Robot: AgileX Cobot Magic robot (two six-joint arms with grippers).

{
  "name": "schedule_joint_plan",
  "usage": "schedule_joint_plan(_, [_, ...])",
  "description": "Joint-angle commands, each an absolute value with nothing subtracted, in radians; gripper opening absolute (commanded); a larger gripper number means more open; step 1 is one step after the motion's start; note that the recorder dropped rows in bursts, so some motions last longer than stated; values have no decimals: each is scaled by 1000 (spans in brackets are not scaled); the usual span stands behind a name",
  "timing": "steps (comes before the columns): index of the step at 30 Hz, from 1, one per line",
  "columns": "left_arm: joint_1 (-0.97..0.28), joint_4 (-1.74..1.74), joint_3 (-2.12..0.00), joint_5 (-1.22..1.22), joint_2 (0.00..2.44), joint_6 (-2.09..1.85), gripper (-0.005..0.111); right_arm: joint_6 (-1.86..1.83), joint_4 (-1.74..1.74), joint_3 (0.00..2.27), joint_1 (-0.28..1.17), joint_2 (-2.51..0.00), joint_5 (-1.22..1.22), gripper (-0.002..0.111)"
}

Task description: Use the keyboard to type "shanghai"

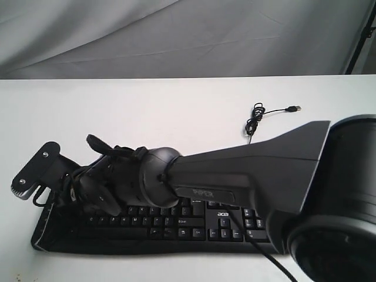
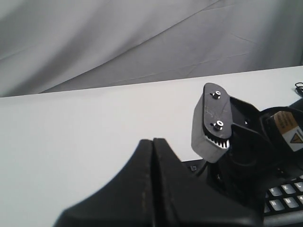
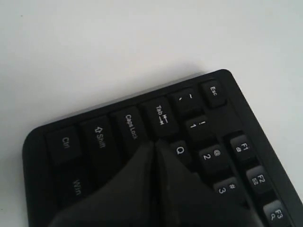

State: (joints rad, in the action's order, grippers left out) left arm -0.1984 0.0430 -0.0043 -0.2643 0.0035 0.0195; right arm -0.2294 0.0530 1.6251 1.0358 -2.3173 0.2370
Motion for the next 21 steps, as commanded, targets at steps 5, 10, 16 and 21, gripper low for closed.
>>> schedule_joint_plan(5, [-202,44,0,-260,0,22,0,-246,47,1637,1037,-2322,232,0])
schedule_joint_plan(10, [-202,44,0,-260,0,22,0,-254,48,1637,1035,-2340,252,0])
schedule_joint_plan(16, [-202,44,0,-260,0,22,0,-254,48,1637,1033,-2341,257,0])
schedule_joint_plan(21, [-202,44,0,-260,0,22,0,-254,40,1637,1033,-2315,289,0])
